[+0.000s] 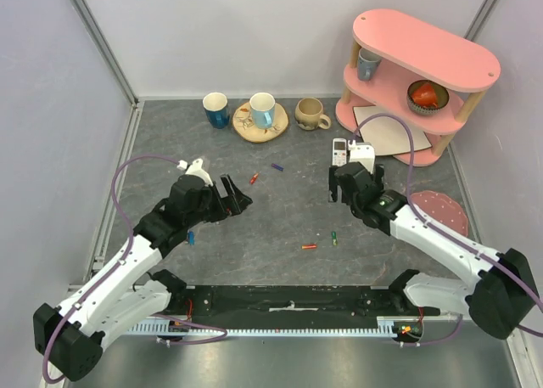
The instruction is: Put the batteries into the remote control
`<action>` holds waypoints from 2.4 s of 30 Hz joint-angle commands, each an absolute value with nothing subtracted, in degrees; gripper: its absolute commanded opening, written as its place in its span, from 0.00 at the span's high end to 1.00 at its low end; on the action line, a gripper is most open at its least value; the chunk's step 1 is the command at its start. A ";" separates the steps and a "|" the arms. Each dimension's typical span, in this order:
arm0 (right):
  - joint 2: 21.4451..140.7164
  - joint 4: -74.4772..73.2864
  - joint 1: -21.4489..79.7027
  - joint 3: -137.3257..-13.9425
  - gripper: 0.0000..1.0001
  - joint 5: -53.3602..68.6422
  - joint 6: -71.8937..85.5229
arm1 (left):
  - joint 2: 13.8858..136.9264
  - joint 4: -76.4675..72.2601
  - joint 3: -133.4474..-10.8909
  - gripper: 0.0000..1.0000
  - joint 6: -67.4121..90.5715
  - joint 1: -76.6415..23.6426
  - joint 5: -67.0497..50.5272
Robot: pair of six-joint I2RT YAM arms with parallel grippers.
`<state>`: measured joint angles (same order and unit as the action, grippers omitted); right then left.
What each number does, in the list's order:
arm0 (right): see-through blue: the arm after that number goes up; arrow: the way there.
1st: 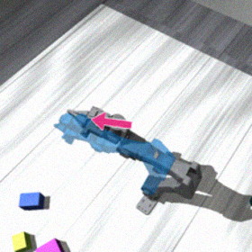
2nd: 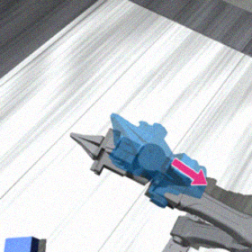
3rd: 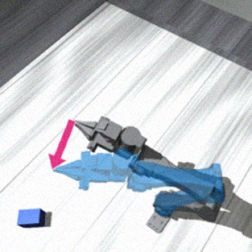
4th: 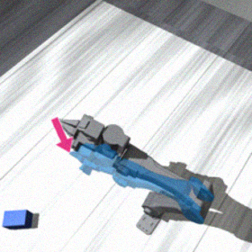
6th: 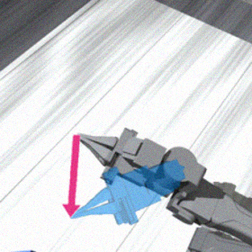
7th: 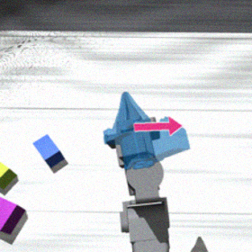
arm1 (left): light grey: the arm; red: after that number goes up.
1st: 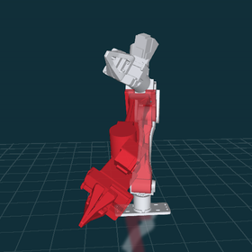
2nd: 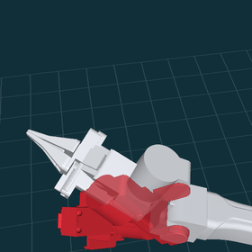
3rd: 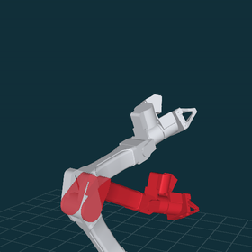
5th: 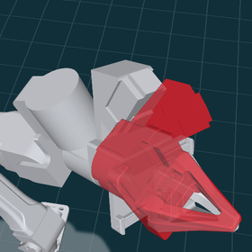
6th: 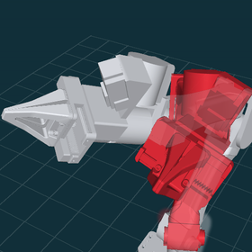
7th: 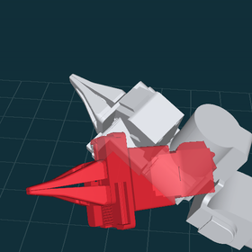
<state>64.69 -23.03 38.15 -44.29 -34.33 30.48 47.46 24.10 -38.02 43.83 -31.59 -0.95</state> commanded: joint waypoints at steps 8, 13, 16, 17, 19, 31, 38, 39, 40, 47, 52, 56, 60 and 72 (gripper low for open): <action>82.86 -16.09 32.70 -55.54 0.11 -30.07 30.50 | 41.23 20.65 -33.75 0.08 39.29 -31.55 -5.01; 92.36 -12.84 29.10 -59.85 0.11 -26.29 28.39 | 38.41 21.88 -33.75 0.09 37.27 -31.55 -5.62; 96.32 -11.52 27.52 -61.96 0.11 -24.97 27.34 | 37.18 22.50 -33.49 0.09 36.83 -31.55 -5.71; 97.81 -11.34 27.34 -62.92 0.11 -25.05 27.07 | 37.00 22.67 -33.31 0.09 36.65 -31.55 -5.63; 99.22 -10.90 26.63 -63.98 0.11 -24.79 26.37 | 36.83 23.46 -33.49 0.09 36.39 -31.55 -4.84; 107.84 -10.55 23.12 -69.26 0.13 -22.68 24.96 | 37.09 24.87 -34.10 0.09 37.00 -31.55 -4.66; 109.60 -10.02 22.24 -69.43 0.20 -21.01 24.09 | 37.62 24.17 -34.28 0.09 37.53 -31.55 -4.48; 109.60 -9.76 22.24 -69.43 0.21 -20.48 24.08 | 37.53 24.08 -34.19 0.09 37.62 -31.55 -4.48; 109.77 -9.58 22.15 -69.00 0.22 -20.22 24.08 | 37.53 24.17 -34.28 0.09 37.70 -31.55 -4.48; 109.86 -7.47 21.53 -66.54 0.38 -18.46 24.08 | 37.44 24.52 -34.63 0.09 38.23 -31.55 -3.96; 109.16 -6.94 21.09 -65.13 0.55 -17.93 24.69 | 37.44 25.05 -35.15 0.10 38.50 -31.55 -3.43; 104.43 -5.81 21.62 -62.32 0.61 -16.79 26.36 | 36.57 26.36 -35.59 0.10 38.93 -31.55 -2.20; 94.50 -6.67 29.07 -58.01 0.59 -20.99 28.12 | 34.55 27.95 -36.03 0.12 39.55 -31.55 2.71; 87.79 -10.81 55.71 -50.00 0.53 -31.45 53.94 | 34.19 32.25 -36.56 0.17 48.85 -31.55 15.65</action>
